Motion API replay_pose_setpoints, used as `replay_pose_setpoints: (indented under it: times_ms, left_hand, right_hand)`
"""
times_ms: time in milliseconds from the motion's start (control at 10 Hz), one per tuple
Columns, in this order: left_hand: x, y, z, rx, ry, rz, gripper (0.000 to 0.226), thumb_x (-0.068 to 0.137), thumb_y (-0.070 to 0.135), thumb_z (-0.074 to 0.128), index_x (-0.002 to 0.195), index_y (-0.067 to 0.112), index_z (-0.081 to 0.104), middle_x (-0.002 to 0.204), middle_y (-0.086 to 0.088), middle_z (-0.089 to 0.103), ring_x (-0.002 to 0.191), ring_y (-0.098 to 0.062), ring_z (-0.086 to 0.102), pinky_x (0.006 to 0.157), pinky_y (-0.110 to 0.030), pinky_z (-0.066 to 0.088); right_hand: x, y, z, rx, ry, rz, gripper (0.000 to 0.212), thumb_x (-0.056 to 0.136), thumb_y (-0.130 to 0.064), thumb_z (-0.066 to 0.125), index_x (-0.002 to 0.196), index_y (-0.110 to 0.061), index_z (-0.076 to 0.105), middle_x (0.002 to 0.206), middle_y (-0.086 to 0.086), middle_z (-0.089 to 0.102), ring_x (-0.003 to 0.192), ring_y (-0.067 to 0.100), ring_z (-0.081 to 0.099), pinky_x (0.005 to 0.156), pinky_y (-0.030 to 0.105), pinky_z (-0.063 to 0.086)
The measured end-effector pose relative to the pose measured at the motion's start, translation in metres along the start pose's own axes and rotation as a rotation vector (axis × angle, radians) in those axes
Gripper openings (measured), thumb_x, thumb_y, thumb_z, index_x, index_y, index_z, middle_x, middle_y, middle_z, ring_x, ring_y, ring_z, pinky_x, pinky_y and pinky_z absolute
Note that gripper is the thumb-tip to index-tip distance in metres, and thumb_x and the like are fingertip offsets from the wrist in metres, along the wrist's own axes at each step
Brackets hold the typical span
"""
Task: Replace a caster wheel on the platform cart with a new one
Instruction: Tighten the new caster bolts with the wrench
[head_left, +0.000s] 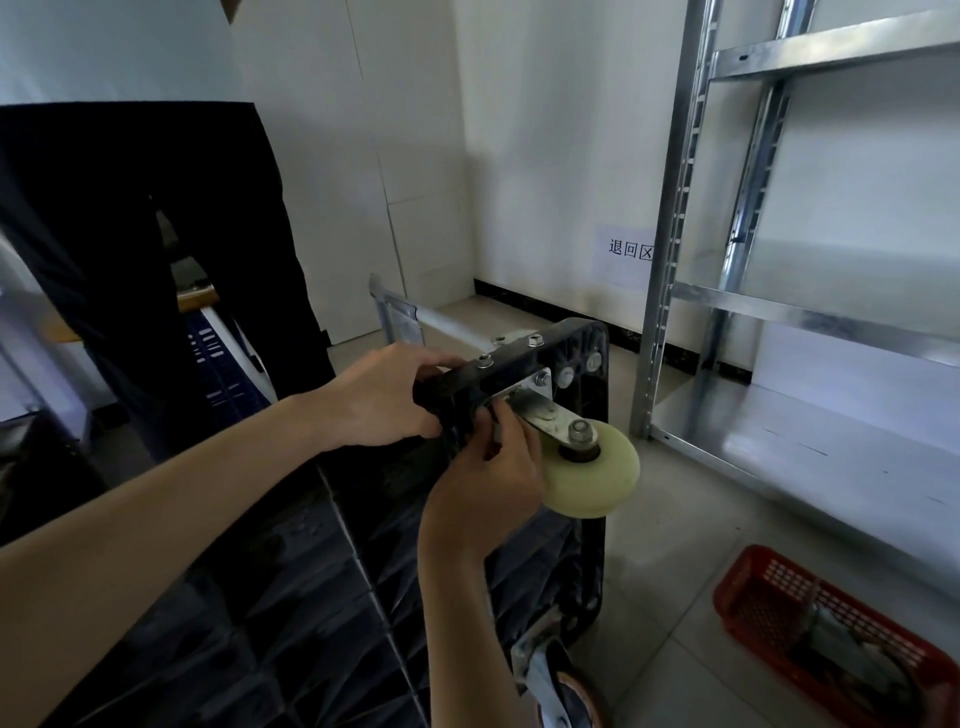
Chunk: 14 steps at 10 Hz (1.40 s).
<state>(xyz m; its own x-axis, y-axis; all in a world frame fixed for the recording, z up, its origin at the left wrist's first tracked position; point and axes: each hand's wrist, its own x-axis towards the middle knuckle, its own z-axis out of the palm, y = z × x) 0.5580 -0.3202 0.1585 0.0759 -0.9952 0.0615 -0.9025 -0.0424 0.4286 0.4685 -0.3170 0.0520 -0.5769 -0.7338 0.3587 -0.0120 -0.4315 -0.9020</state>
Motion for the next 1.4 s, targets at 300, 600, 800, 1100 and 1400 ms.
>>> replay_pose_setpoints:
  times_ms: [300, 600, 800, 1100, 1400]
  left_hand:
    - [-0.002, 0.002, 0.001, -0.013, 0.008, 0.012, 0.070, 0.070, 0.013, 0.083, 0.129, 0.041, 0.059, 0.112, 0.018, 0.068, 0.107, -0.008, 0.063, 0.099, -0.038, 0.050]
    - [-0.003, 0.002, 0.001, 0.023, 0.018, -0.004, 0.074, 0.069, 0.017, 0.084, 0.135, 0.038, 0.057, 0.119, 0.015, 0.067, 0.111, -0.009, 0.061, 0.101, -0.035, 0.048]
    - [-0.005, 0.005, 0.001, 0.010, 0.019, -0.010, 0.075, 0.070, 0.013, 0.084, 0.136, 0.035, 0.057, 0.121, 0.011, 0.068, 0.114, -0.012, 0.061, 0.102, -0.036, 0.047]
    - [-0.007, 0.010, -0.002, -0.007, 0.006, -0.031, 0.076, 0.071, 0.011, 0.083, 0.139, 0.032, 0.056, 0.123, 0.008, 0.067, 0.116, -0.013, 0.060, 0.103, -0.036, 0.046]
    - [-0.006, 0.007, -0.001, -0.069, -0.017, -0.034, 0.071, 0.068, 0.013, 0.086, 0.129, 0.039, 0.060, 0.114, 0.015, 0.070, 0.110, -0.010, 0.064, 0.104, -0.042, 0.047]
  right_hand:
    - [0.000, -0.003, -0.008, -0.028, -0.057, -0.068, 0.028, 0.094, 0.002, 0.063, 0.119, -0.007, 0.072, 0.112, 0.004, 0.071, 0.104, 0.011, 0.064, 0.089, 0.002, 0.042]
    - [0.008, -0.008, -0.014, -0.214, -0.142, -0.071, 0.016, 0.097, -0.009, 0.063, 0.109, -0.008, 0.074, 0.097, 0.007, 0.072, 0.084, 0.025, 0.067, 0.068, 0.015, 0.033]
    - [0.024, -0.025, -0.023, -0.507, -0.457, 0.073, 0.024, 0.108, -0.033, 0.038, 0.112, -0.012, 0.051, 0.097, 0.011, 0.071, 0.086, 0.031, 0.067, 0.059, 0.032, 0.030]
    - [0.030, -0.037, -0.031, -0.553, -0.620, 0.126, 0.024, 0.109, -0.031, 0.036, 0.116, -0.011, 0.046, 0.076, -0.004, 0.040, 0.077, 0.024, 0.050, 0.059, 0.031, 0.027]
    - [0.026, -0.046, -0.039, -0.329, -0.589, 0.175, 0.023, 0.108, -0.026, 0.041, 0.127, -0.016, 0.050, 0.100, 0.011, 0.067, 0.090, 0.032, 0.063, 0.068, 0.030, 0.035]
